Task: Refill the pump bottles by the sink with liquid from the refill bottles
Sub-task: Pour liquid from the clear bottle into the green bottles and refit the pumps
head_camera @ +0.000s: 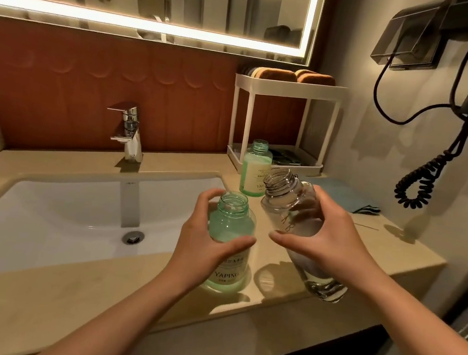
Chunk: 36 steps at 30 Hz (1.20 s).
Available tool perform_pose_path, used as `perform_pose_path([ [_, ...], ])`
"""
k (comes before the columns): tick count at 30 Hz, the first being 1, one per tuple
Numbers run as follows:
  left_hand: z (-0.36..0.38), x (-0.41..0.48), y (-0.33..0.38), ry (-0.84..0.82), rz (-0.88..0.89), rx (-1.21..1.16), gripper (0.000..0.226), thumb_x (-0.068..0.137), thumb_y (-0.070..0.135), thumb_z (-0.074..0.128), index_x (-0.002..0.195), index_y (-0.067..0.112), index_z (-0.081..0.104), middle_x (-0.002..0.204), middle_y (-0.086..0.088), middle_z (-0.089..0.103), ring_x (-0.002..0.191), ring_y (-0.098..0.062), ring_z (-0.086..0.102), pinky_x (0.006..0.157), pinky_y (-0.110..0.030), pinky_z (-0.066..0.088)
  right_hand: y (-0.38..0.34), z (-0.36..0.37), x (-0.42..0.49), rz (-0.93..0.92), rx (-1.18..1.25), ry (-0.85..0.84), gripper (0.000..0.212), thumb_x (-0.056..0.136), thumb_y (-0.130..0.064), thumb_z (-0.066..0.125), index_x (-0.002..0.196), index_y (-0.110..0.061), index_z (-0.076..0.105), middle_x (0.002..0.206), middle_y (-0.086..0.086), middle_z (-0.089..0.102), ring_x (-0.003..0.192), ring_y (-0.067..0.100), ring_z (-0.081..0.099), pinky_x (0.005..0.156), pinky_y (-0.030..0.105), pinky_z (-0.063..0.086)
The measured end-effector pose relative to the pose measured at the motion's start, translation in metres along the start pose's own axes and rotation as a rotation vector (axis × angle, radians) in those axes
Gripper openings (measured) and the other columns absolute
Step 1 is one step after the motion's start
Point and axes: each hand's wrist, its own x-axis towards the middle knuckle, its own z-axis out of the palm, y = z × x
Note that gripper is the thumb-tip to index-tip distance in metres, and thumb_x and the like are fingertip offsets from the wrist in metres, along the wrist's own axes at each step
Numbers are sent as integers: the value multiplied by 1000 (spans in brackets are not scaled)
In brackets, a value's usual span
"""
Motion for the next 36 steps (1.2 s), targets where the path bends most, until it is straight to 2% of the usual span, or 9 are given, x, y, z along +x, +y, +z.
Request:
perform_pose_path([
  [2,3,-2,-1,11,10,-34,77,58,51,76,122,41,35,112,25,52,102,14,51,82,-7,45,-5,-1,2,-12,-33,-19,75,47,-60,75,113,-37,47,100,-16,61,88,-9,56,72,3,43],
  [5,8,-3,-5,46,-5,-78,72,58,49,75,121,32,43,116,16,57,103,4,56,88,-20,49,-8,-5,6,-26,-87,-40,66,47,-60,76,104,-47,45,92,-21,59,86,-10,56,70,6,44],
  [10,12,-3,-10,77,0,-131,62,59,40,76,112,33,45,112,12,60,96,5,59,80,-12,48,-11,-11,12,-59,-338,-107,82,51,-63,74,123,-39,42,100,-16,58,90,2,56,75,26,51],
  [13,14,-2,-11,94,5,-158,59,59,38,77,109,33,46,109,13,60,95,6,59,76,-7,45,-15,-15,16,-74,-471,-122,91,51,-67,68,131,-37,38,103,-16,54,97,8,55,80,37,50],
  [17,14,-1,-10,87,19,-179,64,57,44,81,108,32,46,109,12,59,94,8,58,75,-6,45,-19,-17,20,-113,-567,-133,95,55,-63,72,137,-34,34,118,-10,57,103,10,53,81,34,47],
  [21,14,-1,-11,77,18,-194,61,57,41,75,109,31,45,110,11,59,95,7,58,75,-7,45,-22,-18,25,-156,-643,-132,93,58,-61,74,138,-34,34,125,-10,56,109,12,52,76,28,39],
  [24,14,-1,-12,73,21,-192,63,57,41,75,111,31,45,111,11,59,95,7,58,75,-7,46,-26,-20,27,-181,-709,-142,93,60,-61,73,139,-33,33,130,-9,54,115,14,51,80,29,41],
  [29,14,-1,-12,74,30,-193,60,59,43,76,109,32,45,110,13,59,95,8,58,74,-6,45,-29,-24,30,-212,-800,-156,93,60,-63,71,139,-31,33,119,-5,57,108,18,52,75,30,41],
  [36,14,-1,-10,78,25,-184,63,56,50,77,108,33,45,109,15,57,95,10,57,74,-5,44,-33,-27,35,-251,-925,-178,94,61,-66,69,139,-31,30,117,-3,58,105,20,53,70,31,45],
])
